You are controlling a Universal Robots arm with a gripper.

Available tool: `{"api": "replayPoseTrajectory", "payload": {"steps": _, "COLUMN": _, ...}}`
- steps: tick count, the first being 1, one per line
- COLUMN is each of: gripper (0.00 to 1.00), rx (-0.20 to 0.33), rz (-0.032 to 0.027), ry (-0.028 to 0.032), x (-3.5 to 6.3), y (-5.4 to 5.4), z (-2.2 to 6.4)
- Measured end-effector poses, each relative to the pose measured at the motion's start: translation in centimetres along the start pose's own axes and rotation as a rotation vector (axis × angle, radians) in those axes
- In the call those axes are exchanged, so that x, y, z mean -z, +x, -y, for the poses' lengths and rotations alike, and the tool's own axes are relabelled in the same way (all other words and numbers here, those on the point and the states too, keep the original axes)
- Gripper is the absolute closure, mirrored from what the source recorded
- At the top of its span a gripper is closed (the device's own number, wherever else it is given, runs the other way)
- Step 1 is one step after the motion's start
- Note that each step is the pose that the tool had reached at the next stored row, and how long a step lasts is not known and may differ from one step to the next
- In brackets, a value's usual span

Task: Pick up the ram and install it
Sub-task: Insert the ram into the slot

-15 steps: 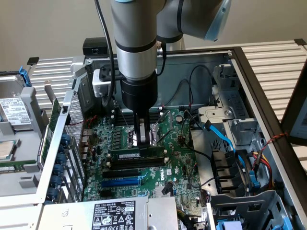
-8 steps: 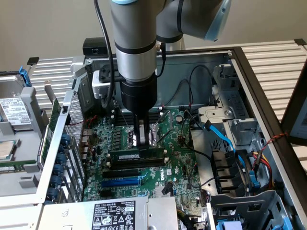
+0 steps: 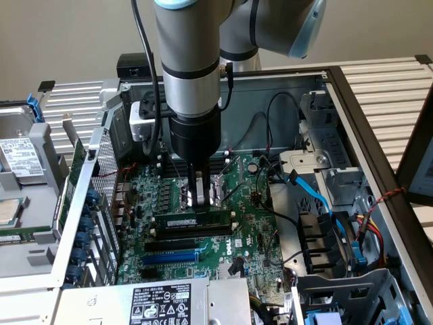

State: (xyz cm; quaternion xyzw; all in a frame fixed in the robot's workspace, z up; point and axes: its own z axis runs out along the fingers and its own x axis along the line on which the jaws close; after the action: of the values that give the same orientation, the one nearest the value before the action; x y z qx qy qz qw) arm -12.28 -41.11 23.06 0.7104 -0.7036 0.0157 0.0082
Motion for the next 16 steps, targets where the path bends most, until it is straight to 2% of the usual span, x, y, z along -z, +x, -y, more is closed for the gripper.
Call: {"api": "replayPoseTrajectory", "payload": {"steps": 16, "gripper": 0.86, "rx": 0.000, "rz": 0.0000, "ry": 0.0040, "x": -0.07, "y": 0.00, "z": -0.04}}
